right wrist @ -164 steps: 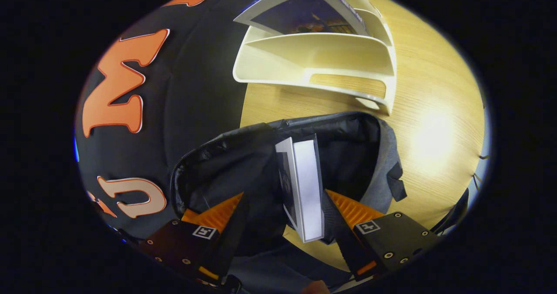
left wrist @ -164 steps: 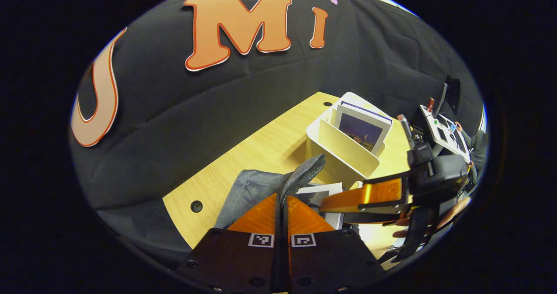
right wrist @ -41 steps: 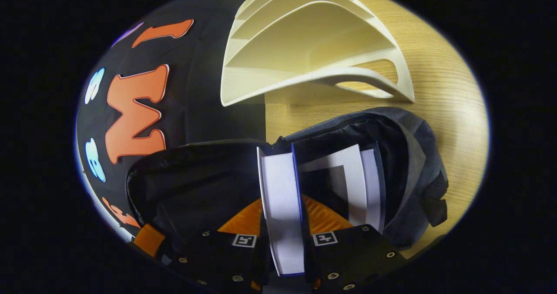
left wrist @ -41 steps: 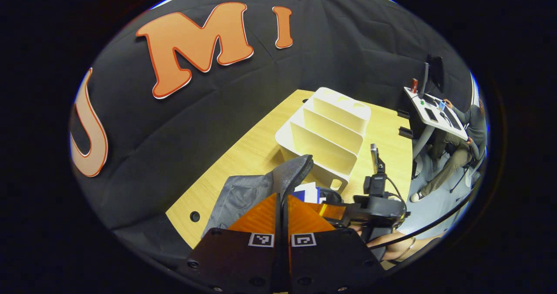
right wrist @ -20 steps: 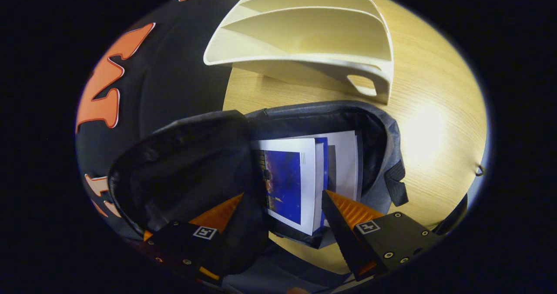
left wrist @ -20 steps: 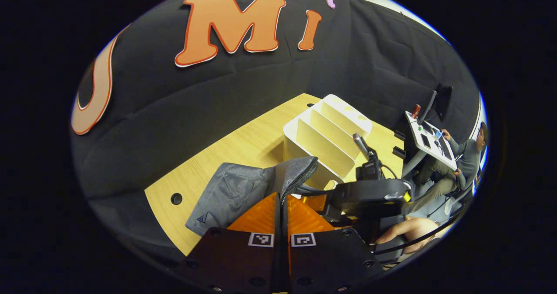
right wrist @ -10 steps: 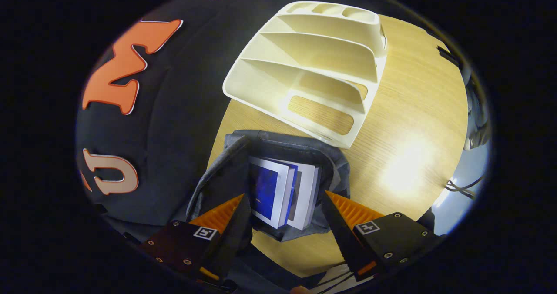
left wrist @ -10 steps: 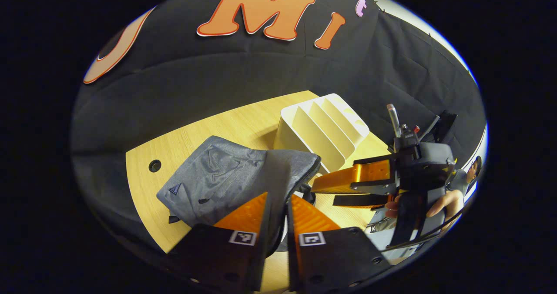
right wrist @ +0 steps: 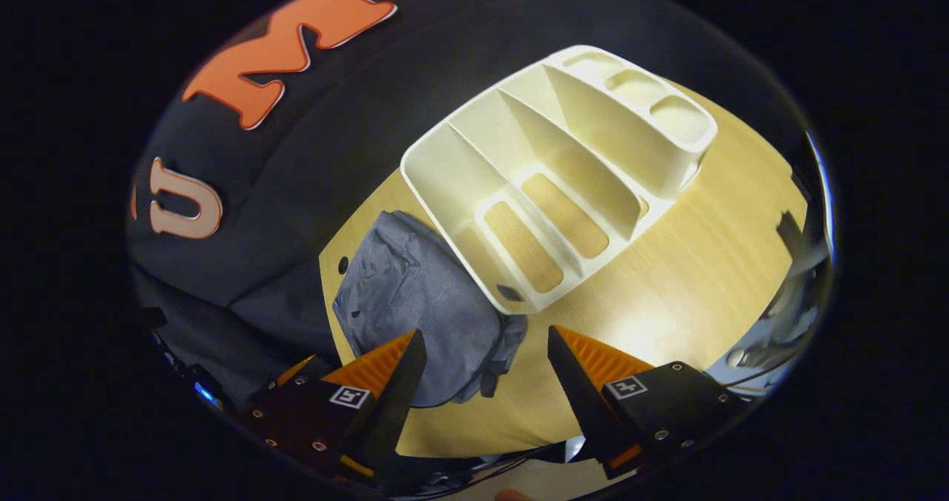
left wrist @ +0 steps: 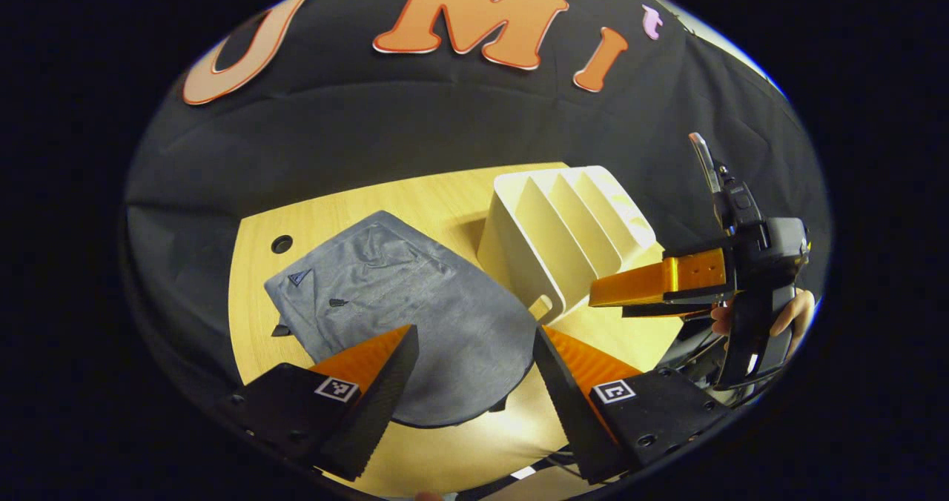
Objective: Open the schoolbag, grab two books from the bookshelf and put them into the schoolbag.
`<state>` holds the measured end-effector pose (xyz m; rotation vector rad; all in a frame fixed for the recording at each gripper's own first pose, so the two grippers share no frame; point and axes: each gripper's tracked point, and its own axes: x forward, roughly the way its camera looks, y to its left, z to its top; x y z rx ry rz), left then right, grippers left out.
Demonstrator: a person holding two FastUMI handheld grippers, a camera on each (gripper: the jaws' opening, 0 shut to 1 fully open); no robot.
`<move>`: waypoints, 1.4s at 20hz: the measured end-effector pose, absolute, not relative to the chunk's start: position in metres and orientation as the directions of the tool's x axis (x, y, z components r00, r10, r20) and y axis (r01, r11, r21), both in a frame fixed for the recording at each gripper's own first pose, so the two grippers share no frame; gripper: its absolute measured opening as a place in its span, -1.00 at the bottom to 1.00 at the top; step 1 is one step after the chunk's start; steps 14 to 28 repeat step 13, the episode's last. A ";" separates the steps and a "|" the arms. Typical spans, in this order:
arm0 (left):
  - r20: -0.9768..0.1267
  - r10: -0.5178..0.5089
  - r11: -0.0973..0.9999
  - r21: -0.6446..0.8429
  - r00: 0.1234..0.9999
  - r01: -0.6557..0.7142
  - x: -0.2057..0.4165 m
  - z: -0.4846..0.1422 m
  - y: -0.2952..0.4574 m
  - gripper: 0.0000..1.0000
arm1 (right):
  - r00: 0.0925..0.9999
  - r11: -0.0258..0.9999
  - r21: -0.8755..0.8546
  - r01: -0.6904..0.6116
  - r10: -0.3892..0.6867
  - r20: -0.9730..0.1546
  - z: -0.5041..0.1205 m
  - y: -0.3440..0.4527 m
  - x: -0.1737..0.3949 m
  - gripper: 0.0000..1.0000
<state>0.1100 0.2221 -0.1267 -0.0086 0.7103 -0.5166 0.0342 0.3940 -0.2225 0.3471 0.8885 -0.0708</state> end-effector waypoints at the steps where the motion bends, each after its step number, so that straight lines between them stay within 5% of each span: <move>1: -0.589 -0.432 0.893 -0.175 0.683 0.414 0.111 -0.117 0.216 0.98 | 0.670 0.961 0.233 0.146 0.077 -0.739 -0.207 0.384 0.042 0.97; 7: -0.290 -0.238 0.969 -0.132 0.927 0.207 0.122 -0.024 0.206 0.96 | 0.869 0.994 0.010 -0.107 0.098 -0.484 -0.102 0.353 0.072 0.97; 13: -0.070 -0.090 0.996 -0.019 0.993 0.089 0.118 0.030 0.225 0.95 | 0.952 0.976 -0.115 -0.182 0.146 -0.270 -0.041 0.347 0.068 0.96; 28: -0.070 -0.090 0.996 -0.019 0.993 0.089 0.118 0.030 0.225 0.95 | 0.952 0.976 -0.115 -0.182 0.146 -0.270 -0.041 0.347 0.068 0.96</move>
